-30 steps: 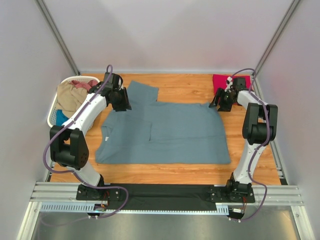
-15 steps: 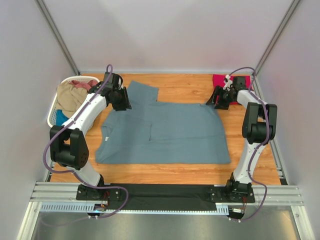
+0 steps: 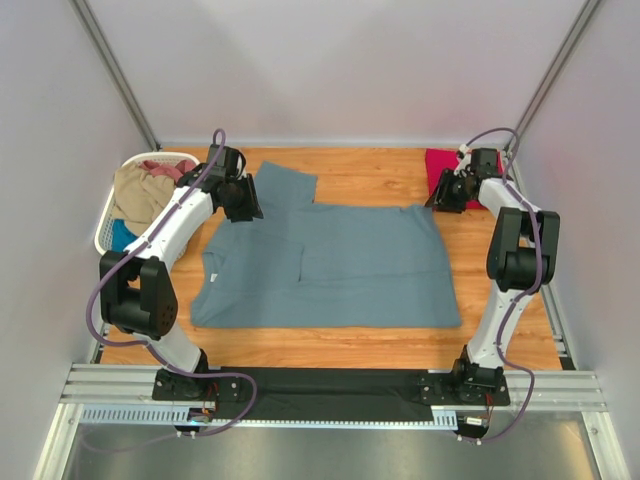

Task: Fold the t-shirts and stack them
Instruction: Fold the tshirt

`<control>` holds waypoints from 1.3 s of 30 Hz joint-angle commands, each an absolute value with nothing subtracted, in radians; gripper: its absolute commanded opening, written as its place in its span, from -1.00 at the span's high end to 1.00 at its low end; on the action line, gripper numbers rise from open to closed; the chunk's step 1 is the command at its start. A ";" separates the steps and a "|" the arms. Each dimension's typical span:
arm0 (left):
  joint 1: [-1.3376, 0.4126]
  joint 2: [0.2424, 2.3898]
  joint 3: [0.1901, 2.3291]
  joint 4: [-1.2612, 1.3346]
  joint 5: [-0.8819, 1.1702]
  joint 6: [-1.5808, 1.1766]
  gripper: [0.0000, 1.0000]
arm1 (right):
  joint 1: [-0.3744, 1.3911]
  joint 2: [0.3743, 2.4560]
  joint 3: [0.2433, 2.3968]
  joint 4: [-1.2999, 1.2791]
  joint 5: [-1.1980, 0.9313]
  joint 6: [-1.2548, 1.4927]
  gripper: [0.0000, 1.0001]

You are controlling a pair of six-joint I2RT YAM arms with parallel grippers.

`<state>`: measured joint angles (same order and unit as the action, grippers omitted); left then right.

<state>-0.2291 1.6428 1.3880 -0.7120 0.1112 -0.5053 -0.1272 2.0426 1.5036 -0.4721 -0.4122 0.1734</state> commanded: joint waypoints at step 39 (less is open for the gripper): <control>-0.135 2.215 2.087 -0.750 -0.057 -0.359 -0.02 | -0.103 1.984 1.519 -0.442 -0.282 0.137 0.99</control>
<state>-0.1520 2.1254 1.9793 -0.7113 -0.0299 -0.4156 -0.1165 2.0796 1.5364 -0.5106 -0.3119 0.1482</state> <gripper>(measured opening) 0.503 0.005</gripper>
